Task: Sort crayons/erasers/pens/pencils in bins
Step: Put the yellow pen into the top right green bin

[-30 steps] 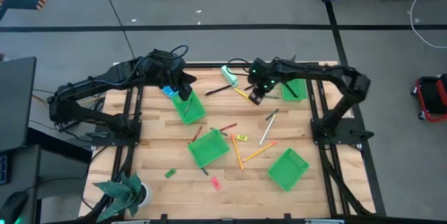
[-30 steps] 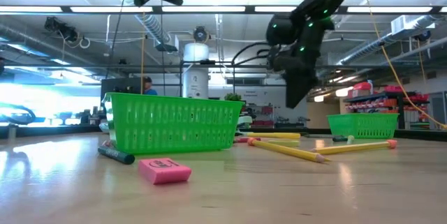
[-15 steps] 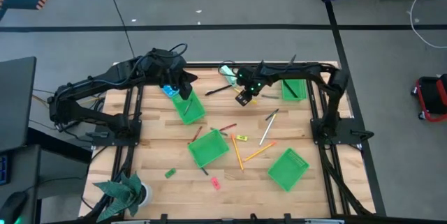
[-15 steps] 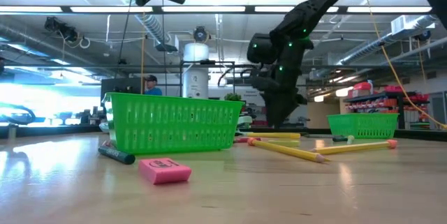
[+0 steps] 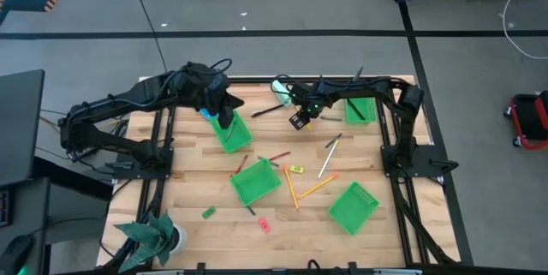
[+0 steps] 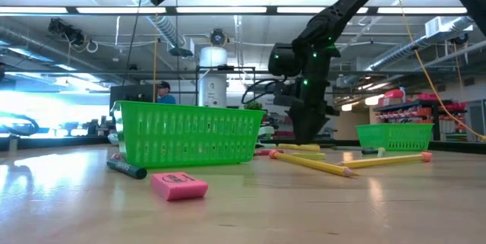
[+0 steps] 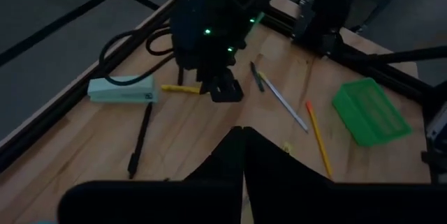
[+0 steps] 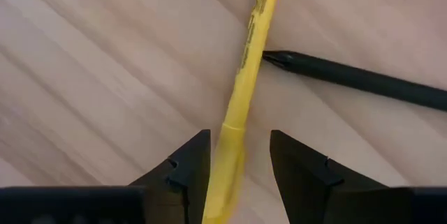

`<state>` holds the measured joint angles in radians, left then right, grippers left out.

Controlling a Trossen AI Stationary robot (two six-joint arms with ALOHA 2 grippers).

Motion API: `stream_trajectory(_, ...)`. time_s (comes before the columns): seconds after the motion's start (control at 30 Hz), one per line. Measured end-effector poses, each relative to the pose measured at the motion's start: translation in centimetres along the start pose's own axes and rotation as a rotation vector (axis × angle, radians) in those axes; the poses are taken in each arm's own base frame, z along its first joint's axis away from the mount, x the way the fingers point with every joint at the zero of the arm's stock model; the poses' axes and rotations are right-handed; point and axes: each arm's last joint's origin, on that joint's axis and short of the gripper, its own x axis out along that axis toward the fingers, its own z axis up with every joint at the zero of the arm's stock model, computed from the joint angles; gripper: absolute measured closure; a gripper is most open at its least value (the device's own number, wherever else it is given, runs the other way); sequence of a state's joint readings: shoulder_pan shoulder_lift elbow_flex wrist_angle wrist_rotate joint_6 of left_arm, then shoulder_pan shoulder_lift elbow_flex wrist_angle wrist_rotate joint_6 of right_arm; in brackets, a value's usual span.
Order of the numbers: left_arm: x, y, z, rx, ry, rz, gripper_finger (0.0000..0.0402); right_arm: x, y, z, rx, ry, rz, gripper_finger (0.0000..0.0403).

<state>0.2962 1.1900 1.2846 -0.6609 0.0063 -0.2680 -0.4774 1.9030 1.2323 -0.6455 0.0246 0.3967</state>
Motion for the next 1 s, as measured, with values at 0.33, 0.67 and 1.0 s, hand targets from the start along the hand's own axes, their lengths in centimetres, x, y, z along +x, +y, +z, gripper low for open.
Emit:
stream_trajectory(0.33,0.0,0.0,0.0,-0.008,0.0,0.001,0.0384,1.0,-0.4,-1.3,0.036,0.042,0.01,0.0285)
stream_trajectory(0.67,0.0,0.0,0.0,-0.014,0.0,0.001,0.0382,0.7,-0.5,-1.4,0.05,0.038,0.022,0.0341)
stream_trajectory(1.0,0.0,0.0,0.0,0.011,0.0,0.002,0.0393,0.2,-0.3,-1.8,0.1,0.1,0.113,0.0342)
